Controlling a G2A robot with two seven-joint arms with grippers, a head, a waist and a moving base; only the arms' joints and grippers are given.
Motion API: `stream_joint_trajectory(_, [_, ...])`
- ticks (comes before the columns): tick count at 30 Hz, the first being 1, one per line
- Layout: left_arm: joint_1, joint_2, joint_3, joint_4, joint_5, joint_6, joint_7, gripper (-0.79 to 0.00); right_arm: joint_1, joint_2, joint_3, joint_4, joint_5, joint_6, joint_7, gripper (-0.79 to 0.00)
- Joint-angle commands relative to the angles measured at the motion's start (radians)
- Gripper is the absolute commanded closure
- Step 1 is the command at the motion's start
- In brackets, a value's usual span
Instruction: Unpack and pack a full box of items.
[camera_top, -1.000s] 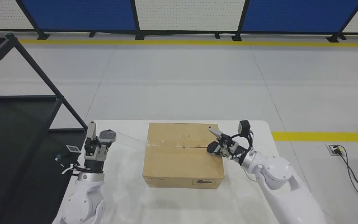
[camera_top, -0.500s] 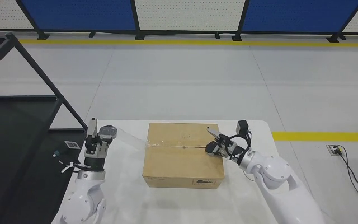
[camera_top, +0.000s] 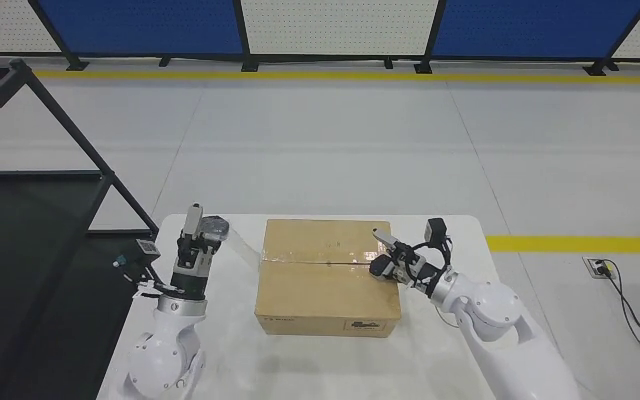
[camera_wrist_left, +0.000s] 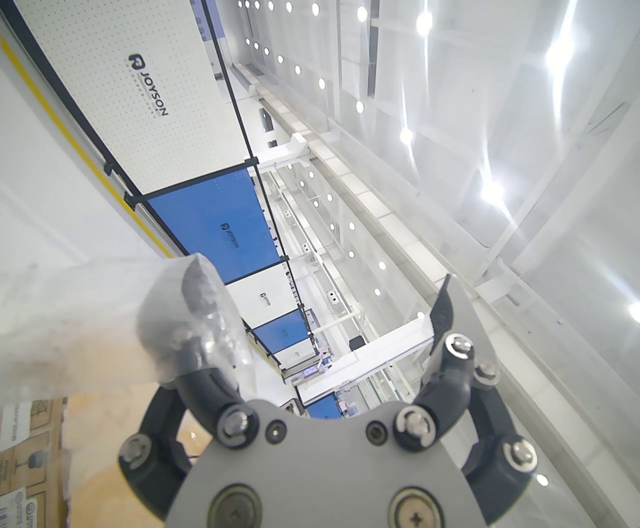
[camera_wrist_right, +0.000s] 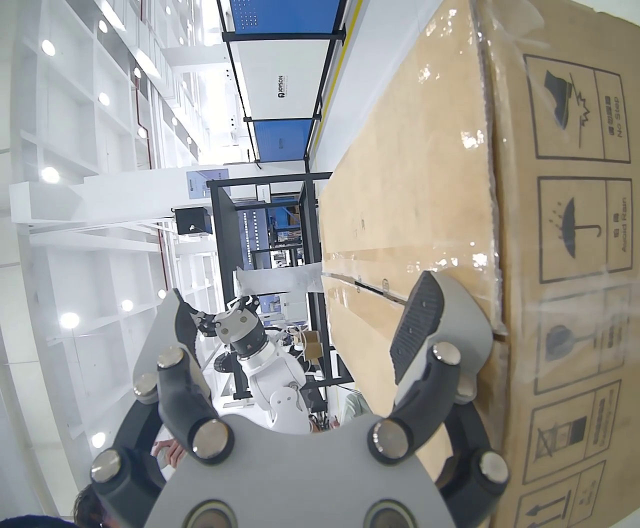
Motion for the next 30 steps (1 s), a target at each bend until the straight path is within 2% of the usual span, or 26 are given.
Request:
stream_joint_trajectory(1, [-0.006, -0.003, 0.011, 0.001, 0.020, 0.002, 0.003, -0.785, 0.000, 0.000, 0.000, 0.002, 0.001, -0.003, 0.002, -0.785])
stream_joint_trajectory(12, [-0.053, -0.025, 0.076, 0.004, 0.097, 0.036, 0.001, -0.785, -0.008, 0.000, 0.009, -0.012, -0.008, 0.005, 0.000, -0.785])
stream_joint_trajectory(30, [-0.086, -0.062, 0.181, -0.022, 0.174, 0.065, -0.007, -0.785, -0.021, 0.000, 0.021, -0.018, -0.008, 0.007, -0.004, -0.785])
